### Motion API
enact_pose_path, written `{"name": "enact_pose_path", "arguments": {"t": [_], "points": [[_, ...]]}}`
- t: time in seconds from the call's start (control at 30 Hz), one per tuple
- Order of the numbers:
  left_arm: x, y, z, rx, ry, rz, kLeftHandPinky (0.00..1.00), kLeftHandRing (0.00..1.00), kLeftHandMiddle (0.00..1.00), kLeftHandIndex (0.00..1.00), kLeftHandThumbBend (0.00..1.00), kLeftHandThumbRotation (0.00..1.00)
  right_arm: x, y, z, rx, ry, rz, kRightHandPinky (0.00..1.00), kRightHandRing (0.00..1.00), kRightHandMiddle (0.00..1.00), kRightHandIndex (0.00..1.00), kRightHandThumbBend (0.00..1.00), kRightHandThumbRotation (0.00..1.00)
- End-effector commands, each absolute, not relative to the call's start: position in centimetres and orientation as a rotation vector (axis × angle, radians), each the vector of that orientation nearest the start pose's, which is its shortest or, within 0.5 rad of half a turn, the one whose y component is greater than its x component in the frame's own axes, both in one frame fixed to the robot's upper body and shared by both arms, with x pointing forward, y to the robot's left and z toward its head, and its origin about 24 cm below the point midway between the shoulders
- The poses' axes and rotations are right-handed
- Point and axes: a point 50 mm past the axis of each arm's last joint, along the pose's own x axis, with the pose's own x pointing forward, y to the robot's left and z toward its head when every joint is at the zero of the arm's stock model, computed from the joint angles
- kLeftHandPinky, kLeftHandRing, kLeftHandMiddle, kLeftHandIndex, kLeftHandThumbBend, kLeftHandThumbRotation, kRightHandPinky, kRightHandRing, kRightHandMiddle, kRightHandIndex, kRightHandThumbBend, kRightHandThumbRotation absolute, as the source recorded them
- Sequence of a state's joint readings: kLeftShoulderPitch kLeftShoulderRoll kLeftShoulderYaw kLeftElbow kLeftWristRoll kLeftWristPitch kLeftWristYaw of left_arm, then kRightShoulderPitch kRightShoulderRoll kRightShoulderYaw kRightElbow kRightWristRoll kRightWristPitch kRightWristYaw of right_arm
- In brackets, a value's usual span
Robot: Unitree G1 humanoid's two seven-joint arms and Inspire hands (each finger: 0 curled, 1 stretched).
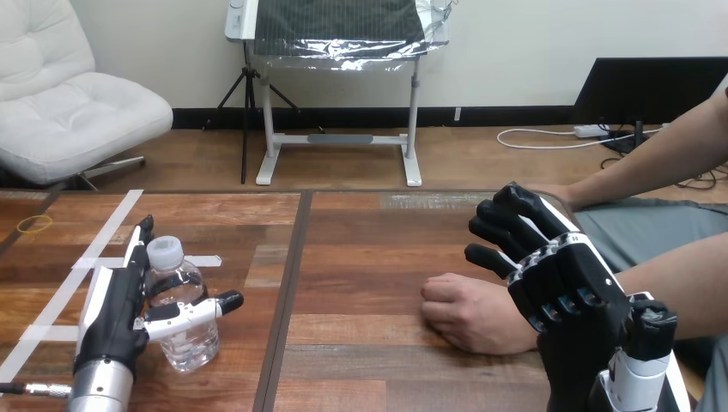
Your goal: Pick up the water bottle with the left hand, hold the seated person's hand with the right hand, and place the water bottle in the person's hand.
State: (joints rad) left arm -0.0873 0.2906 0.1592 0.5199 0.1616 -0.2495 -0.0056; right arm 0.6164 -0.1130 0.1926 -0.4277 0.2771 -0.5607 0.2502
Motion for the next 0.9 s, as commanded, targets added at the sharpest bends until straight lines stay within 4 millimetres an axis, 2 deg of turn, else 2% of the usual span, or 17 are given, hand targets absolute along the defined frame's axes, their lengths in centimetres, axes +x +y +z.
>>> {"name": "enact_pose_path", "arguments": {"t": [0.0, 0.37, 0.87], "points": [[27.06, 25.03, 0.75, 0.438, 0.120, 0.110, 0.82, 0.96, 0.99, 1.00, 0.95, 0.15, 12.94, -14.72, 9.71, 0.195, -0.500, 0.220, 0.80, 0.84, 0.83, 0.84, 0.74, 1.00], [27.27, 24.91, 0.42, 0.430, 0.147, 0.106, 0.86, 0.97, 0.99, 1.00, 0.93, 0.14, 12.89, -14.75, 9.80, 0.185, -0.501, 0.220, 0.79, 0.84, 0.83, 0.84, 0.73, 1.00], [27.54, 24.83, 0.18, 0.423, 0.163, 0.104, 0.81, 0.92, 0.95, 0.97, 0.90, 0.13, 12.97, -14.78, 9.81, 0.189, -0.504, 0.225, 0.80, 0.84, 0.83, 0.84, 0.73, 1.00]]}}
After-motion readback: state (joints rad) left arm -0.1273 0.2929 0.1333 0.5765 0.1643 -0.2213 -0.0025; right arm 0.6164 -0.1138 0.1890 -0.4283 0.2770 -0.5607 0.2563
